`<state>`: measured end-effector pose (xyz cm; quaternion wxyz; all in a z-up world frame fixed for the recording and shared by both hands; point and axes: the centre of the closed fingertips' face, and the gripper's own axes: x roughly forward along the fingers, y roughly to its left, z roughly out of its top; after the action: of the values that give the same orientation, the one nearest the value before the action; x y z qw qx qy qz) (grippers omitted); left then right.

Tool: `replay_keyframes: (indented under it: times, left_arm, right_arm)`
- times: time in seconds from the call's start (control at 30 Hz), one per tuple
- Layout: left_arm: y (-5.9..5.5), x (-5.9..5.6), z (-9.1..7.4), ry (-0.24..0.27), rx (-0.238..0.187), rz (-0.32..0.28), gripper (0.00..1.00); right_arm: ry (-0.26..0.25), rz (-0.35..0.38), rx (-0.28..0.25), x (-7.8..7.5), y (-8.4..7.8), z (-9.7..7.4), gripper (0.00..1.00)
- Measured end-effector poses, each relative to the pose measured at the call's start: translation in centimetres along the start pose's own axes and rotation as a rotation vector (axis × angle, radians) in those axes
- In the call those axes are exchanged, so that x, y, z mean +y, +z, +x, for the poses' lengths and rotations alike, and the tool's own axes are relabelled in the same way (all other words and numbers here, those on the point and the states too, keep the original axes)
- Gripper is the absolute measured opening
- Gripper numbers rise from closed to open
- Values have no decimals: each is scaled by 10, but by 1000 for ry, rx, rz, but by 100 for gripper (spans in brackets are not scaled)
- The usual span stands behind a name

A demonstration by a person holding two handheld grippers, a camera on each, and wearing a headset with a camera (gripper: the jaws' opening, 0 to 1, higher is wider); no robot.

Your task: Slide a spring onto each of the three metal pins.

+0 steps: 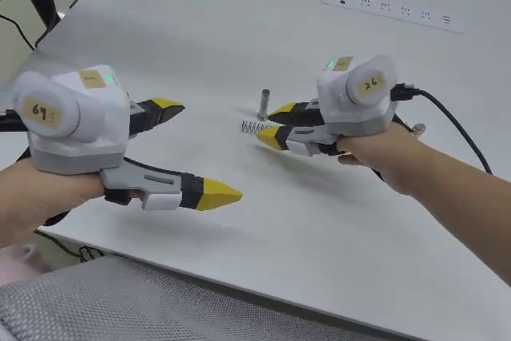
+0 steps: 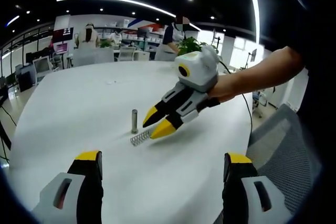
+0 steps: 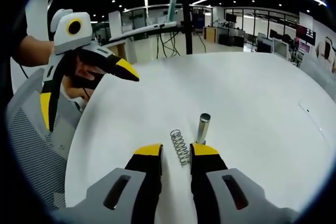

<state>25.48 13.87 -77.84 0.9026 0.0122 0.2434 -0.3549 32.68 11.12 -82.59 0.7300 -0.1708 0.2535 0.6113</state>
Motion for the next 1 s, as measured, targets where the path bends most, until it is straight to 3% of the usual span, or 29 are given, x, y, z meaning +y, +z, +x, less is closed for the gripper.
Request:
replay_keyframes:
  times: [0.57,0.73,1.0]
  left_arm:
    - [0,0,-5,6,5,1,93]
    - [1,-3,-4,2,6,3,92]
    - [7,-8,-1,-5,0,19,92]
  right_arm:
    - [3,-42,90,-5,-21,13,9]
    - [-5,-51,90,-3,-19,14,8]
    - [12,-68,59,11,-7,-6,8]
